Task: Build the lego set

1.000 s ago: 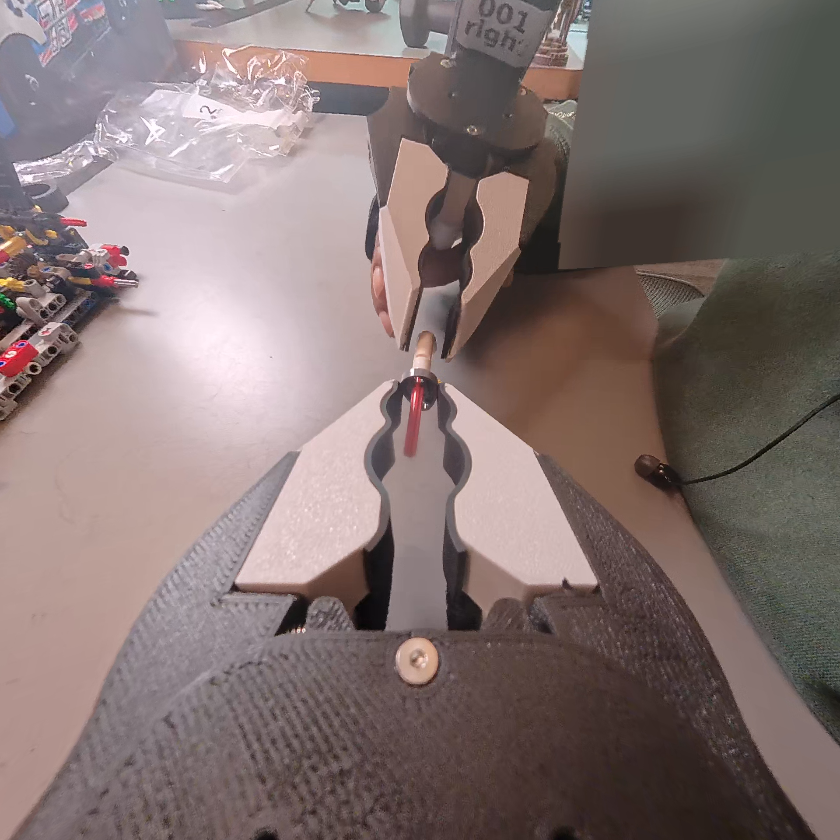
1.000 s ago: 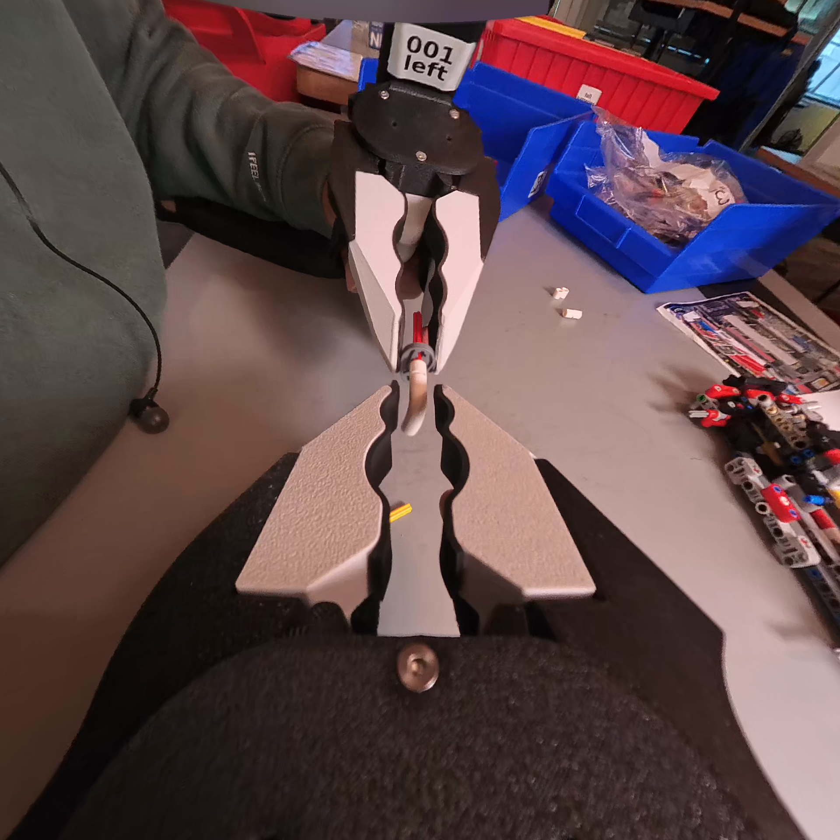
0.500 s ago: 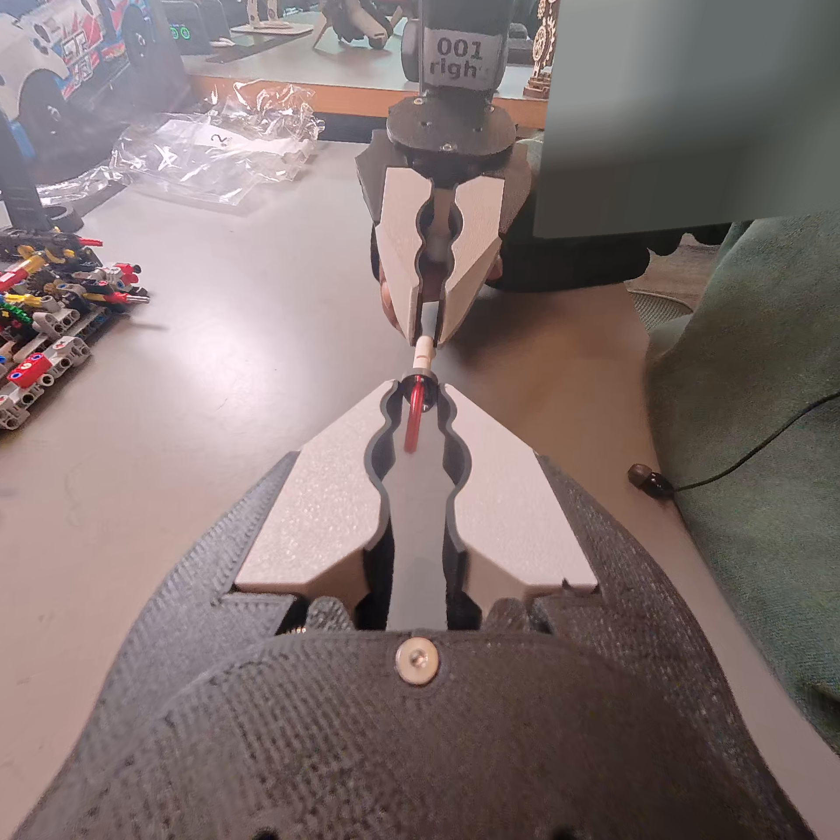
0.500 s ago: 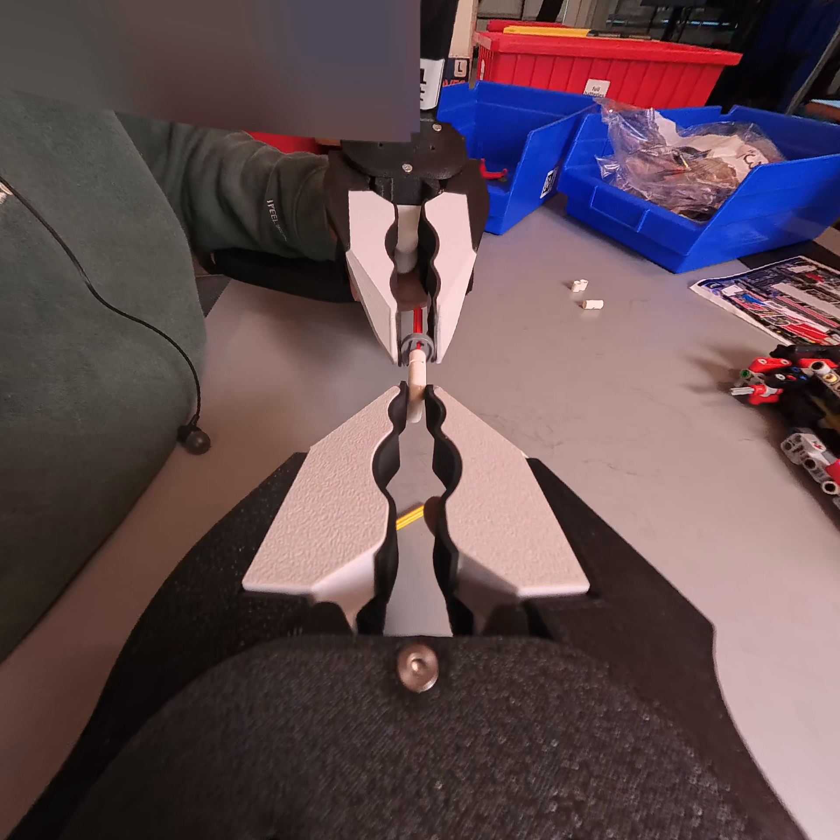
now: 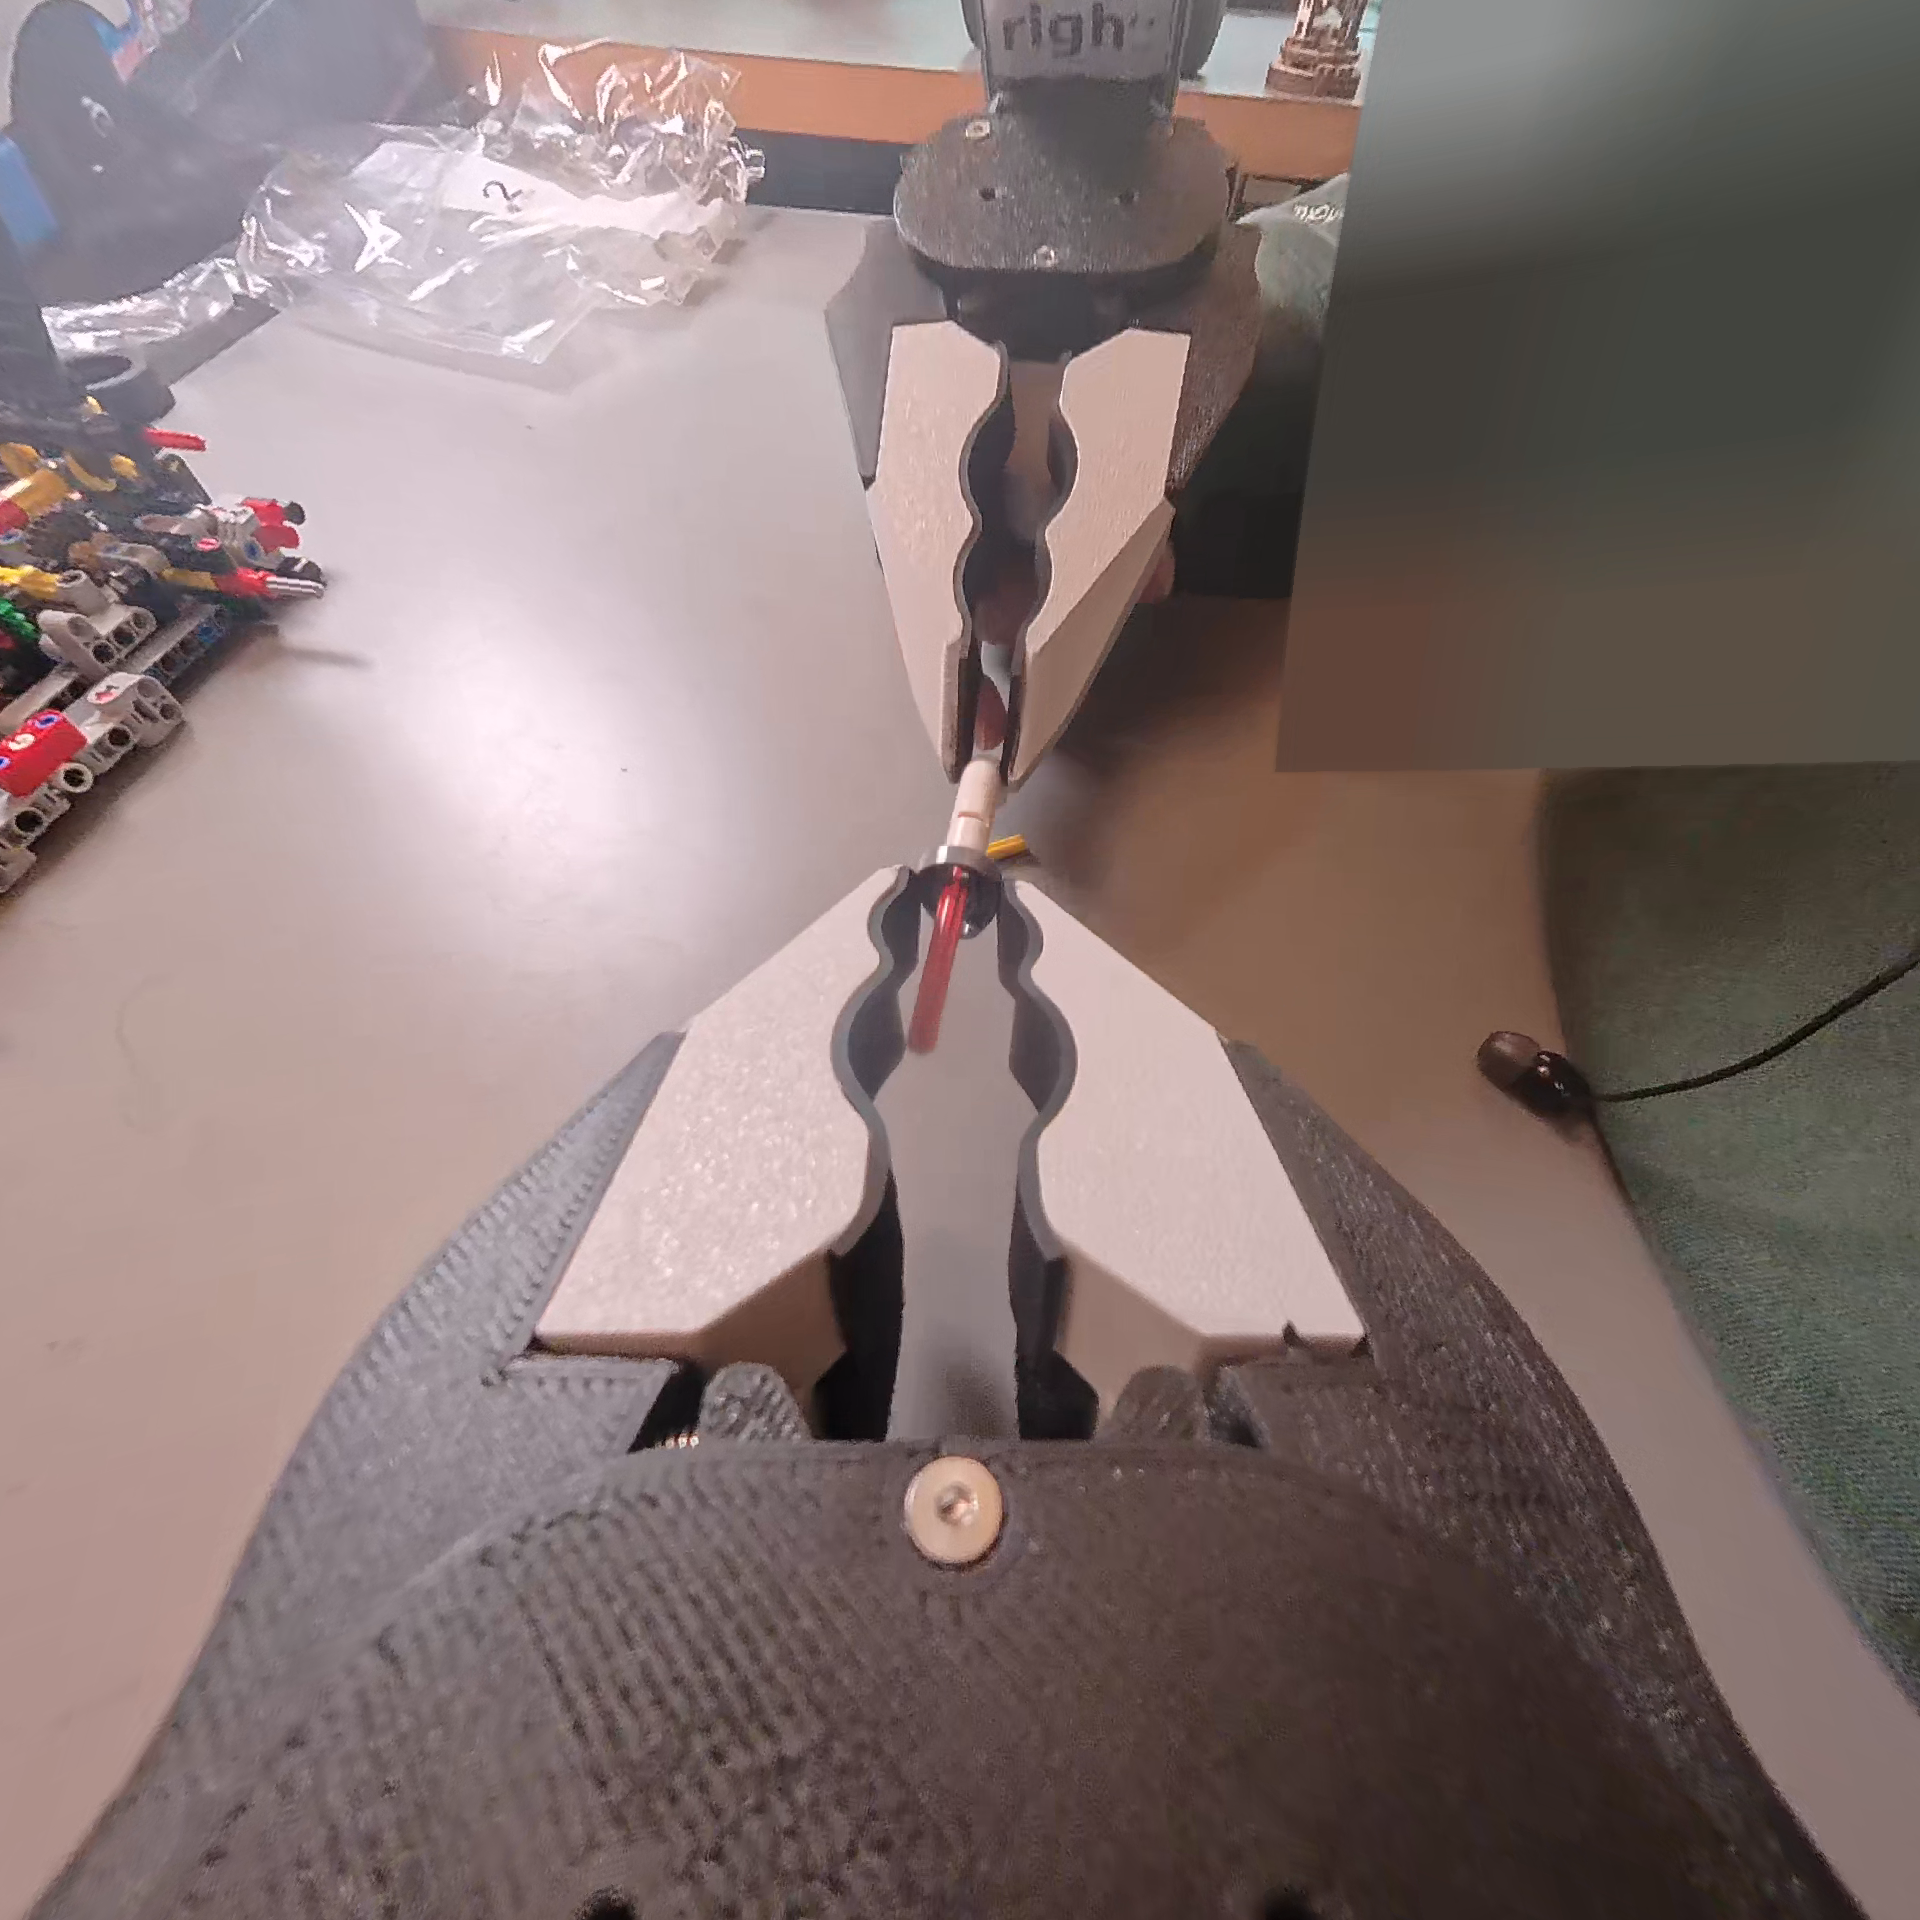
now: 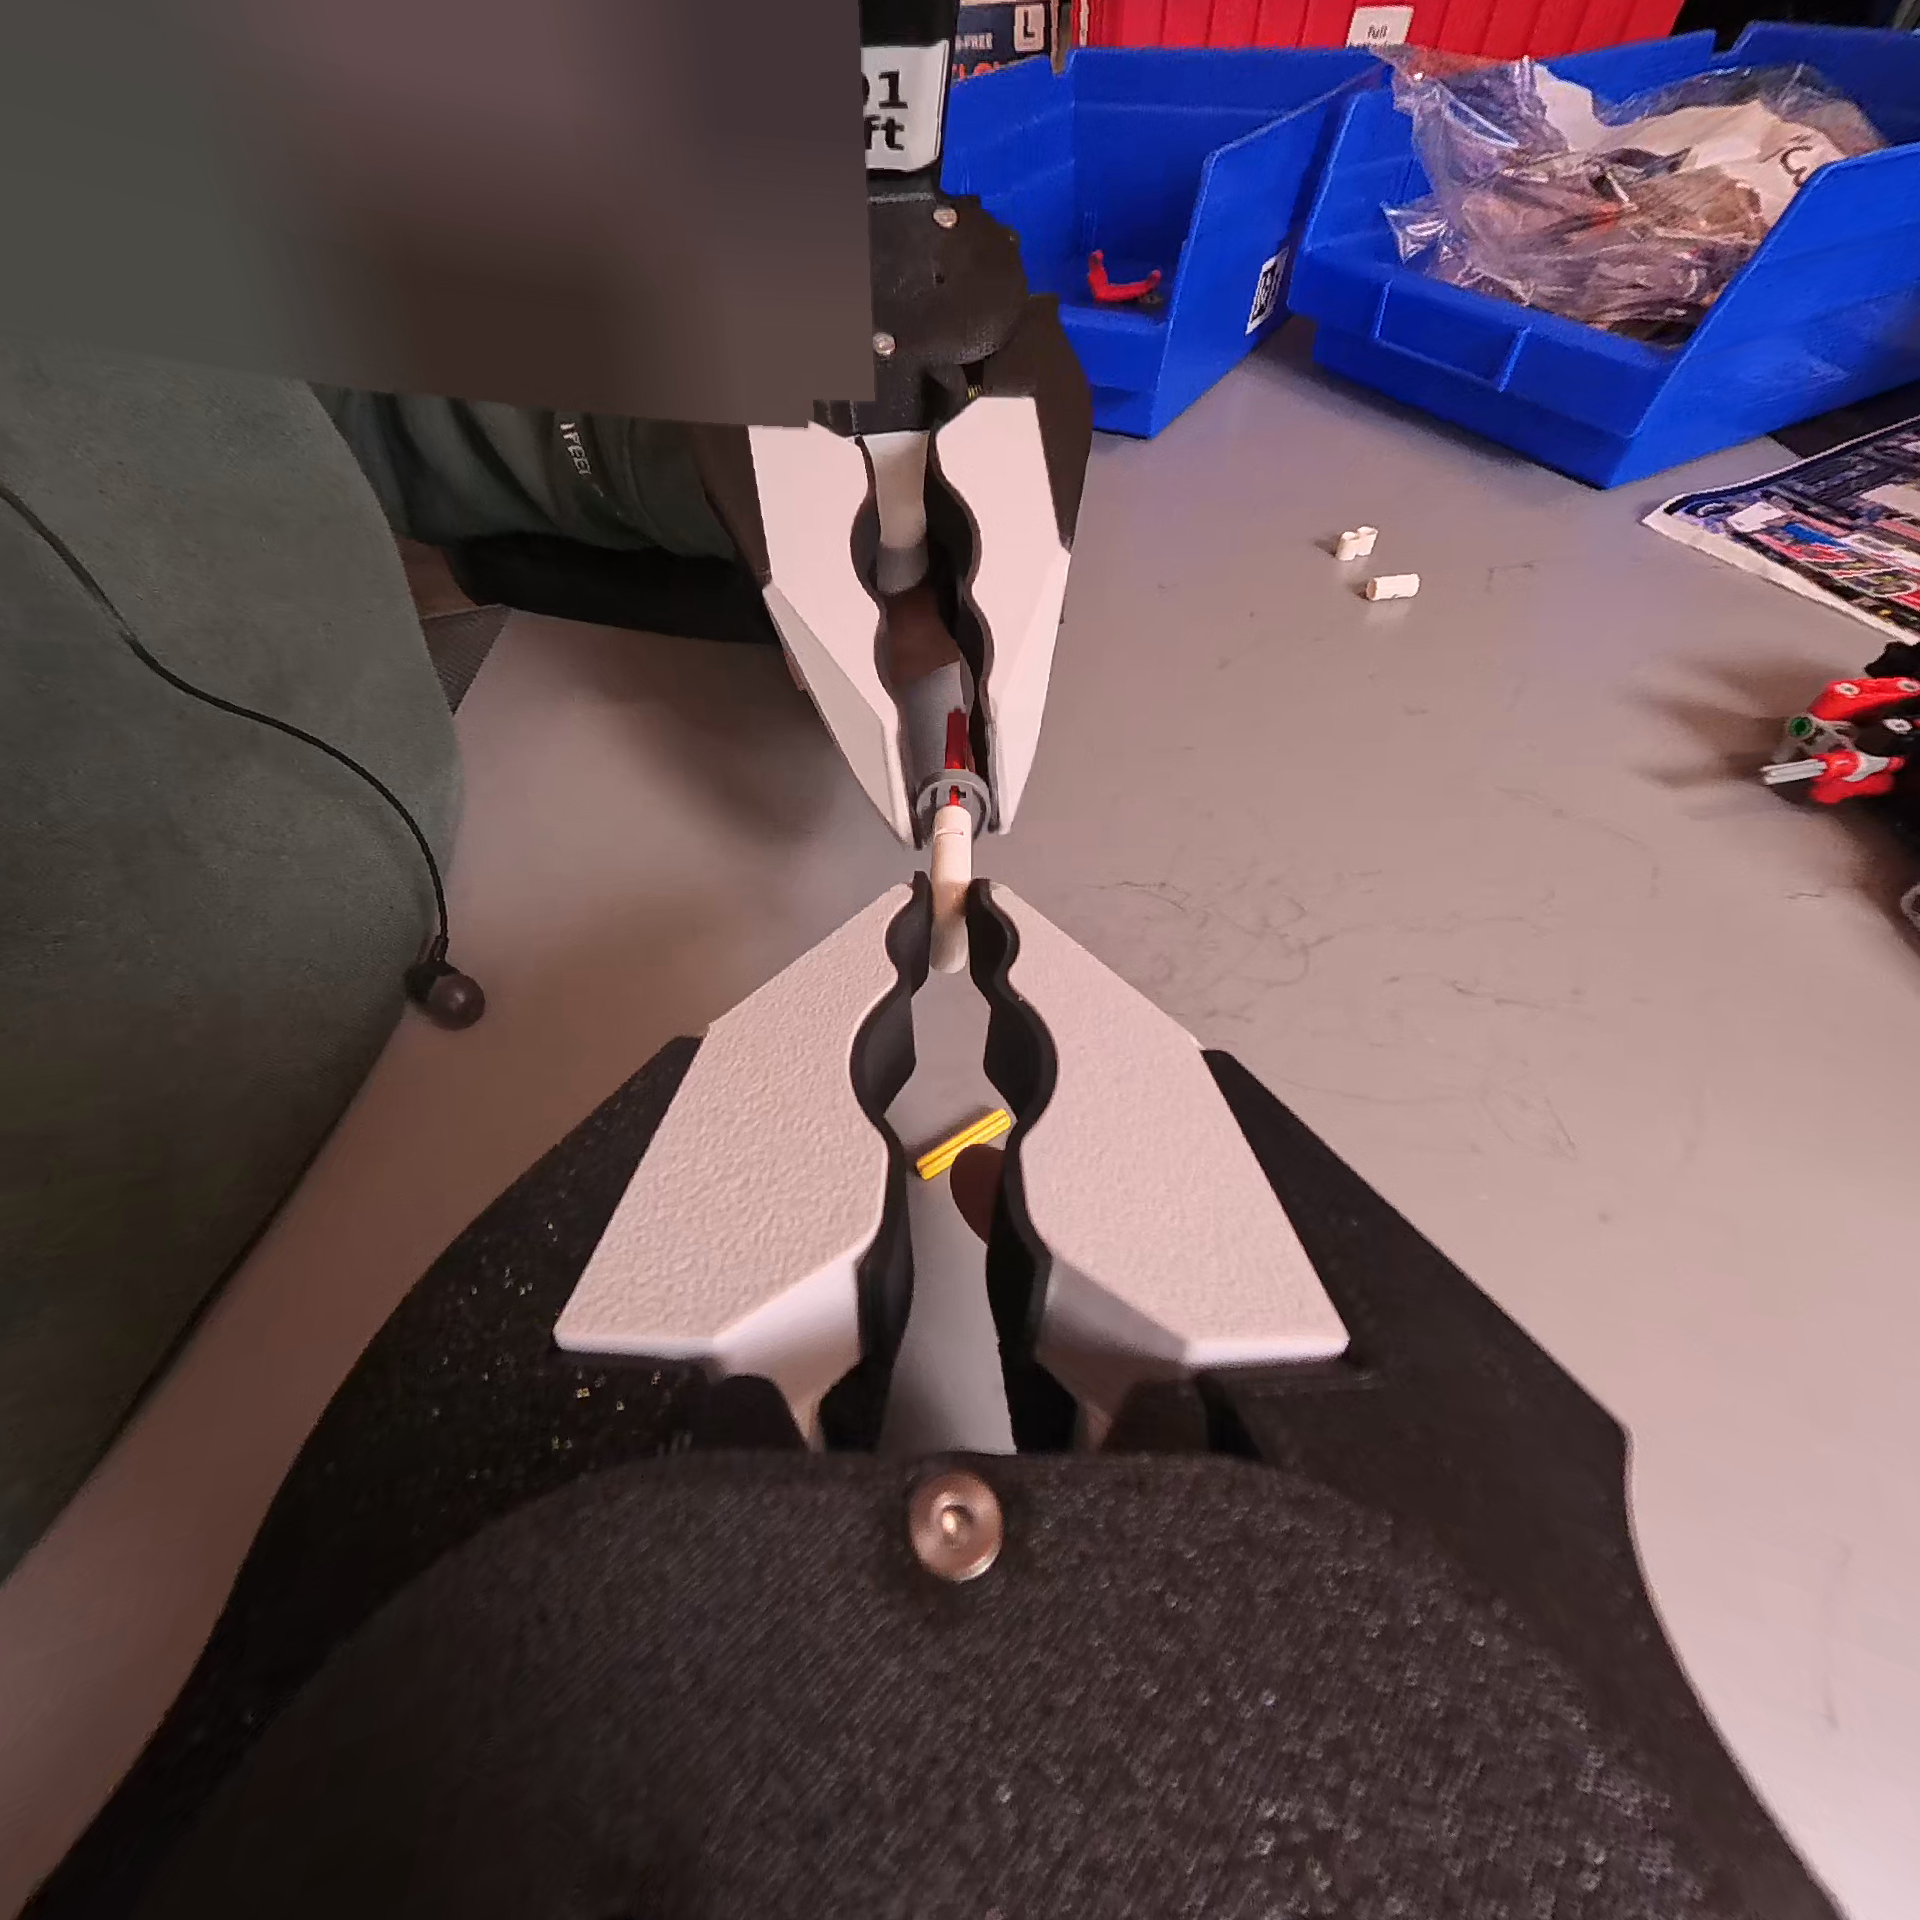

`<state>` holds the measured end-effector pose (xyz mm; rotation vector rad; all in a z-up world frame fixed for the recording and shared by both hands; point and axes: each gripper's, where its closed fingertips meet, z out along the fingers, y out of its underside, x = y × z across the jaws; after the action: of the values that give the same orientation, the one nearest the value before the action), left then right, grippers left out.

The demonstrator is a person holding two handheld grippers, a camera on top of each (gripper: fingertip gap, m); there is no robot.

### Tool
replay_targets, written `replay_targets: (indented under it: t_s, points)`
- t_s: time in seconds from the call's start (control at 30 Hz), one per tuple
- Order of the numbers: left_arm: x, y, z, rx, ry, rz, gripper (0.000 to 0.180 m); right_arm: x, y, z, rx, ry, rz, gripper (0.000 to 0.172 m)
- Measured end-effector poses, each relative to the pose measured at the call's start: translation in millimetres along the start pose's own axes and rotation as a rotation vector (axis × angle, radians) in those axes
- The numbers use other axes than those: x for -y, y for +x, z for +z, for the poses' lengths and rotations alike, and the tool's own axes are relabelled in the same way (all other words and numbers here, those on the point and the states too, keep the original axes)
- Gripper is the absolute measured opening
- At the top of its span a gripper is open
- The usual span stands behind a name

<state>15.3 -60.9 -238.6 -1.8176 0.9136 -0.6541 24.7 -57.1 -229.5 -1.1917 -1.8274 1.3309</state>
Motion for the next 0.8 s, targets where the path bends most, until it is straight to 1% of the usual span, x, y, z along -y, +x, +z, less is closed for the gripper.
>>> replay_targets:
  t_s: [0.3,0.8]
  points:
    - [-7.0,0.0,4.2,0.002,-0.036,-0.008,0.013,-5.9,-1.3,4.5,-0.011,-0.046,-0.018,0.004]
    - [-11.4,0.4,7.4,0.016,-0.072,0.008,0.012,-6.7,-2.4,6.3,-0.004,-0.054,-0.011,0.004]
